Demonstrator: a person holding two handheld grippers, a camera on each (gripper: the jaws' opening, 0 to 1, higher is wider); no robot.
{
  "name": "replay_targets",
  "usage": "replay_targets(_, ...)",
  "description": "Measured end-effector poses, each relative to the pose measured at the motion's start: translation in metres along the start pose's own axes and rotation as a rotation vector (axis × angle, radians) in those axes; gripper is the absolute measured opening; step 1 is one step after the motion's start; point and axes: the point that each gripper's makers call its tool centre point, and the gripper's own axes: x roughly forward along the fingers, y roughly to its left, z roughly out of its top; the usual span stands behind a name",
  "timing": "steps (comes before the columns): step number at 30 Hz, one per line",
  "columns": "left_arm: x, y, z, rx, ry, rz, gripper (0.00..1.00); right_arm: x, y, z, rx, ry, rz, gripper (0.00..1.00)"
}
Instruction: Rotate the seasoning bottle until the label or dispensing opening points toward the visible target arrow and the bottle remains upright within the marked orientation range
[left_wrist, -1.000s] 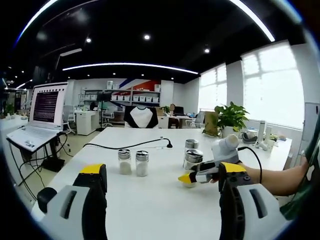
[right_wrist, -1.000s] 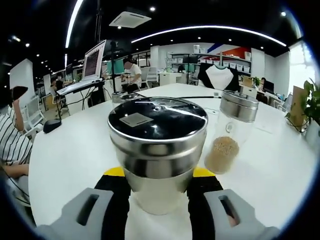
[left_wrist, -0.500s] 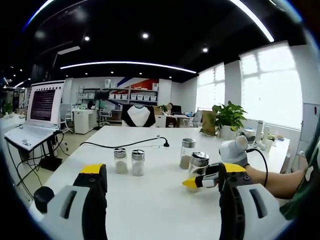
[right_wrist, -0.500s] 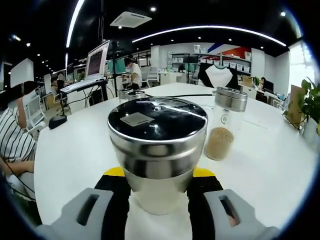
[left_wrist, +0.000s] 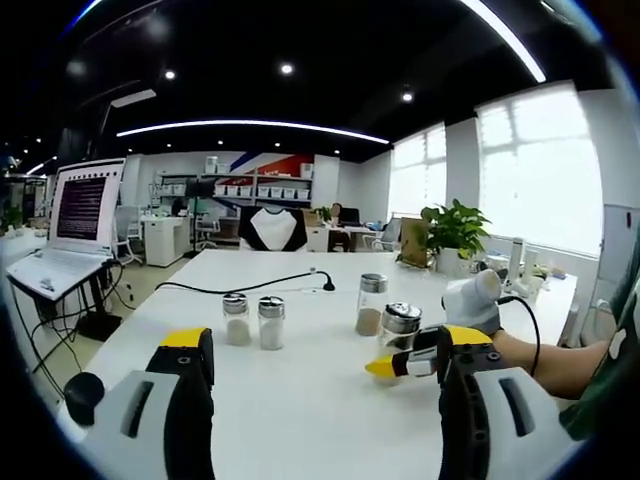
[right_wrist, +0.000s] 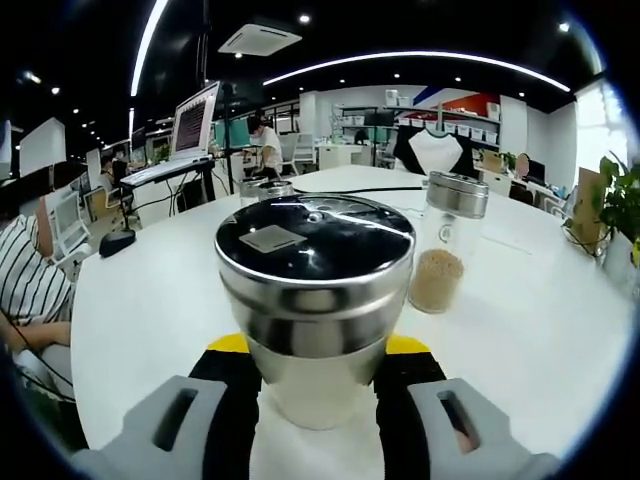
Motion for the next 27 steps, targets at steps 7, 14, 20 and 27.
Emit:
replay_targets(7,0.000,0.000,0.000,-0.002,0.000,-0.001,0.98,0.000,0.000,0.001,-0.008,-0.001,0.003,0.43)
replay_targets(14,0.000,0.000,0.000,-0.003,0.003,-0.003,0.98,-0.002,-0.005,0.011,-0.047,-0.027,-0.022,0.70)
replay_targets(20,0.000,0.001,-0.001,-0.006,0.007,0.001,0.97,-0.003,-0.002,0.014,-0.024,-0.046,0.046,0.72)
replay_targets(27,-0.002,0.001,-0.001,-0.004,0.005,0.001,0.97,-0.008,-0.002,0.017,-0.014,-0.085,0.147,0.71)
